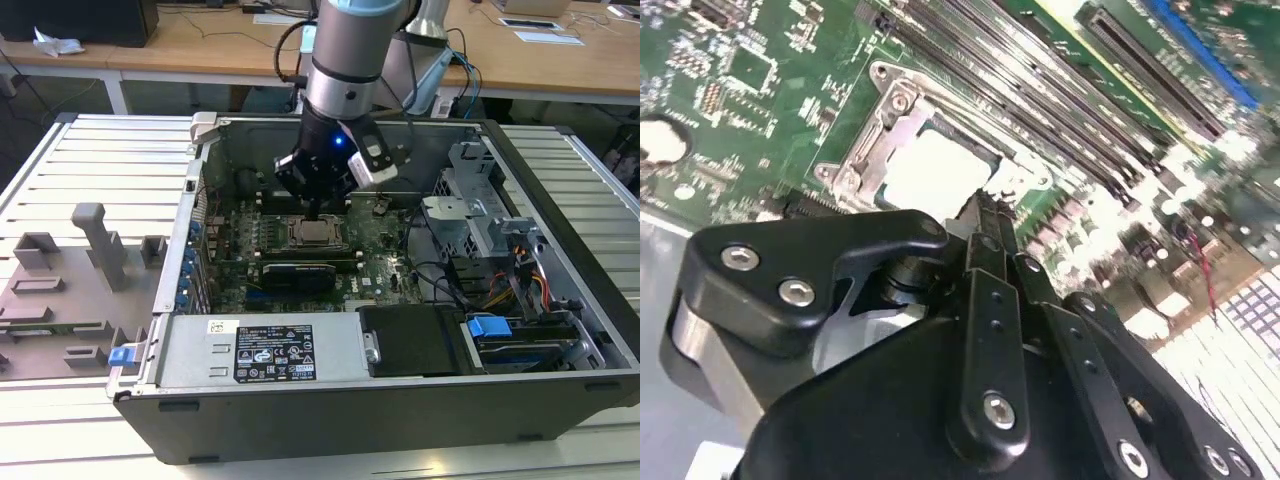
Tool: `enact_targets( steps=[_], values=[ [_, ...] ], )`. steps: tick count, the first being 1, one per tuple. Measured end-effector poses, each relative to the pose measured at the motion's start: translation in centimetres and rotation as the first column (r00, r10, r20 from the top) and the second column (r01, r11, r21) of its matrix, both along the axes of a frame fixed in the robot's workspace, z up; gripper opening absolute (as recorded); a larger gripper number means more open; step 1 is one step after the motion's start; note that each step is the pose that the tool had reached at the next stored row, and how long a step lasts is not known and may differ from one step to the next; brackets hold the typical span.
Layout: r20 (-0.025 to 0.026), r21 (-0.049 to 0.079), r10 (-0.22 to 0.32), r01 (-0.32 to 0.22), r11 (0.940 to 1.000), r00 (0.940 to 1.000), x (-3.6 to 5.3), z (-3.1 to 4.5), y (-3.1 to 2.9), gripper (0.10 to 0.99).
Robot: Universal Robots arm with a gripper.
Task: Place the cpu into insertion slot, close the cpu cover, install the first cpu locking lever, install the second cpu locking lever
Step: 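Install the second cpu locking lever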
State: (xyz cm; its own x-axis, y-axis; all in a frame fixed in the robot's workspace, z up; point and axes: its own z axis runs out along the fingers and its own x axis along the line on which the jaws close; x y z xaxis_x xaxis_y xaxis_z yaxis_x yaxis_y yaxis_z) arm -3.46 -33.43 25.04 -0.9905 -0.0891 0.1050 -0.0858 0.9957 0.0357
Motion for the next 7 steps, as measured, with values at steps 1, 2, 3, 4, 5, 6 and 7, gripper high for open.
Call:
enact_targets(
  steps=[1, 2, 3, 4, 5, 6, 7],
  values=[
    [0.0, 0.0, 0.0, 0.0, 1.0, 1.0, 0.0, 0.21, 0.0, 0.106],
    [0.0001, 0.0, 0.0, 0.0, 1.0, 1.0, 0.0, 0.24, 0.01, 0.106],
    [0.0002, 0.0, 0.0, 0.0, 1.0, 1.0, 0.01, 0.24, 0.01, 0.106],
    [0.0, 0.0, 0.0, 0.0, 1.0, 1.0, 0.0, 0.26, 0.0, 0.106],
    [0.0001, 0.0, 0.0, 0.0, 1.0, 1.0, 0.0, 0.26, 0.0, 0.106],
    [0.0, 0.0, 0.0, 0.0, 1.0, 1.0, 0.0, 0.26, 0.0, 0.106],
    [0.0001, 0.0, 0.0, 0.0, 1.0, 1.0, 0.0, 0.26, 0.0, 0.106]
  ],
)
